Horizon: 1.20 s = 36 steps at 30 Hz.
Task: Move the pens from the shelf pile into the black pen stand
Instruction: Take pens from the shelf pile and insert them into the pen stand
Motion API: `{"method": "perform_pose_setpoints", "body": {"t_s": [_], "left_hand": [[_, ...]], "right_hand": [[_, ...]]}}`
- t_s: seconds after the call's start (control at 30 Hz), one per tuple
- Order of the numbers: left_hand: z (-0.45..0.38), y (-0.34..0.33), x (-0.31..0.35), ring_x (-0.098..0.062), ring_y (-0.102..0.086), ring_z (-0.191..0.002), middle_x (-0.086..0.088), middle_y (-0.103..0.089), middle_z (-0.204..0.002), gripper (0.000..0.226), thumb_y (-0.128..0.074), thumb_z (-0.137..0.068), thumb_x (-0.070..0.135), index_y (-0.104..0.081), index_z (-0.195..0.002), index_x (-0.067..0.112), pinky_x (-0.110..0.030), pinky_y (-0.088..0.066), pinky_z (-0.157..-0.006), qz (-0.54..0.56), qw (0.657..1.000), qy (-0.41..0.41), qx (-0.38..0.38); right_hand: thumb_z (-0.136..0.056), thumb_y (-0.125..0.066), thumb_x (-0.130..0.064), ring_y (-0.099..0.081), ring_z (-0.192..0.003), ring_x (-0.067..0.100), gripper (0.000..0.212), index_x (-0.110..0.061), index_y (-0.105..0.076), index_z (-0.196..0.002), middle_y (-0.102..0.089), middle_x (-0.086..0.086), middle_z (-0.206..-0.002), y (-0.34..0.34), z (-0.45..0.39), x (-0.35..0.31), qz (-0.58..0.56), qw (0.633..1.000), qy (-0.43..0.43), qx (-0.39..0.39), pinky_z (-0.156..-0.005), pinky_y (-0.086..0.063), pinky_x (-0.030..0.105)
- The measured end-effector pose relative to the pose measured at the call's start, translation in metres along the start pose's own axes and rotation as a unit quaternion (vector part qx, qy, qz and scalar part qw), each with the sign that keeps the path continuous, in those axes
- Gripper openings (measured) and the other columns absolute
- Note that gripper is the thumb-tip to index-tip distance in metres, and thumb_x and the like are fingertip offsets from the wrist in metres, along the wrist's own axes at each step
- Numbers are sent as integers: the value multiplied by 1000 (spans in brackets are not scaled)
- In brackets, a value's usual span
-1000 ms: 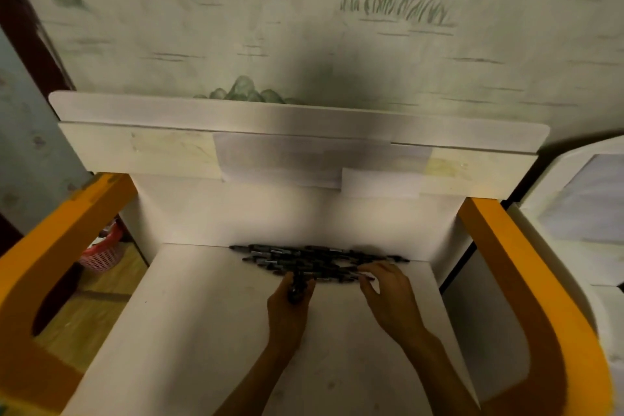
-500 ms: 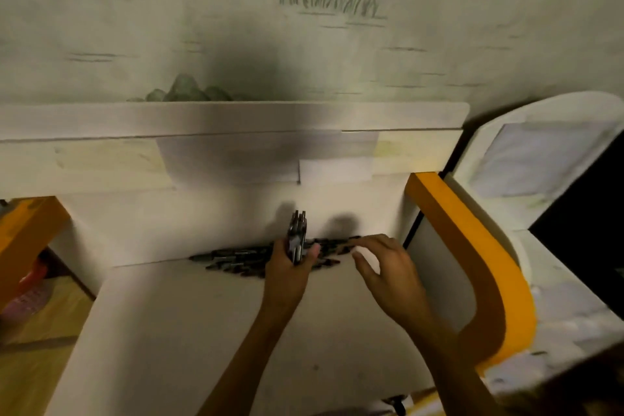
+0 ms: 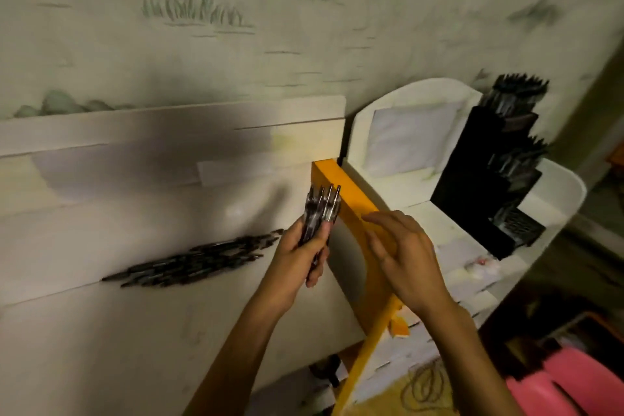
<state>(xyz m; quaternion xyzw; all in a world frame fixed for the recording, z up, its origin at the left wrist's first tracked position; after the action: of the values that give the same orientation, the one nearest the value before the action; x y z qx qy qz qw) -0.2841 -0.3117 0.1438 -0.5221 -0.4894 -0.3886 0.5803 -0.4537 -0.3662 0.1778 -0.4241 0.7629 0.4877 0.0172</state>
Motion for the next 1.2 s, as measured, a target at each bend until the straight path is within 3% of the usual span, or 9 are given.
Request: {"method": "perform_pose_setpoints", "body": {"t_s": [0.1, 0.3, 0.53, 0.67, 0.77, 0.97, 1.1, 1.2], "left_hand": [[2, -51, -9, -9, -37, -47, -1, -50, -66, 23, -58, -98, 32, -60, -112, 13, -20, -24, -41, -12, 1000, 7, 1], [5, -160, -36, -7, -38, -45, 1, -54, -65, 12, -57, -100, 23, -58, -95, 12, -18, -26, -39, -33, 999, 9, 25], [11, -265, -71, -10, -42, -47, -3, -63, -76, 21, -62, -96, 26, -61, -107, 9, -18, -29, -37, -7, 997, -2, 76], [10, -307, -83, -12, -43, -44, -4, -66, -76, 20, -60, -98, 28, -60, -108, 11, -22, -34, -39, -16, 995, -11, 96], [2, -333, -87, -9, -46, -40, -5, -65, -71, 17, -58, -99, 23, -59, -108, 9, -20, -37, -39, -20, 995, -17, 96], [-43, -363, -108, -10, -38, -39, -16, -61, -82, 18, -57, -99, 19, -60, -109, 4, -17, -33, -36, -7, 996, -10, 85], [-87, -374, -134, -18, -28, -47, -17, -54, -86, 14, -59, -99, 25, -67, -89, 18, -21, -26, -38, 5, 998, 1, 57], [-117, -381, -145, -17, -33, -49, -16, -60, -87, 10, -57, -100, 20, -65, -96, 16, -25, -25, -39, 15, 998, 7, 68]], "right_hand": [[-100, -47, -41, -54, -113, 8, 30, -31, -61, -123, -62, -10, -124, 33, 23, 40, 0, 1000, -14, 0, -95, -45, 28], [-98, -55, -30, -56, -112, 12, 27, -26, -63, -124, -63, -7, -123, 107, 74, 135, 13, 999, -45, 1, -94, -47, 30], [-96, -58, -28, -58, -112, 15, 24, -27, -65, -119, -63, -7, -121, 178, 122, 241, 10, 996, -84, -10, -92, -49, 35], [-96, -59, -26, -57, -115, 16, 26, -25, -66, -121, -63, -5, -125, 203, 137, 281, 18, 995, -96, -18, -94, -45, 29], [-96, -59, -27, -57, -114, 15, 27, -25, -65, -122, -64, -5, -124, 213, 134, 305, 19, 994, -101, -25, -94, -45, 28], [-97, -56, -27, -59, -107, 14, 23, -23, -67, -116, -66, -6, -116, 213, 100, 353, 15, 997, -78, -24, -92, -48, 31], [-94, -56, -27, -58, -103, 10, 22, -32, -65, -114, -64, -11, -113, 203, 67, 385, -4, 997, -68, -48, -88, -48, 30], [-94, -57, -26, -57, -101, 8, 19, -35, -65, -109, -63, -13, -111, 194, 43, 410, -11, 995, -58, -77, -85, -48, 26]]}}
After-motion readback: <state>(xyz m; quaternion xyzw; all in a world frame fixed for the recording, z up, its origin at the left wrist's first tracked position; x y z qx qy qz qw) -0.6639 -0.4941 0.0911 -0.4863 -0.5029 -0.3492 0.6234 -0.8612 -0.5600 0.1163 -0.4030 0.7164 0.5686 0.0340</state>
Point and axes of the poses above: each hand's wrist, its own z-axis away from the middle knuckle, its own y-axis out of the back of the hand, x = y × z, the point moved 6 cm from there along -z, towards the middle knuckle
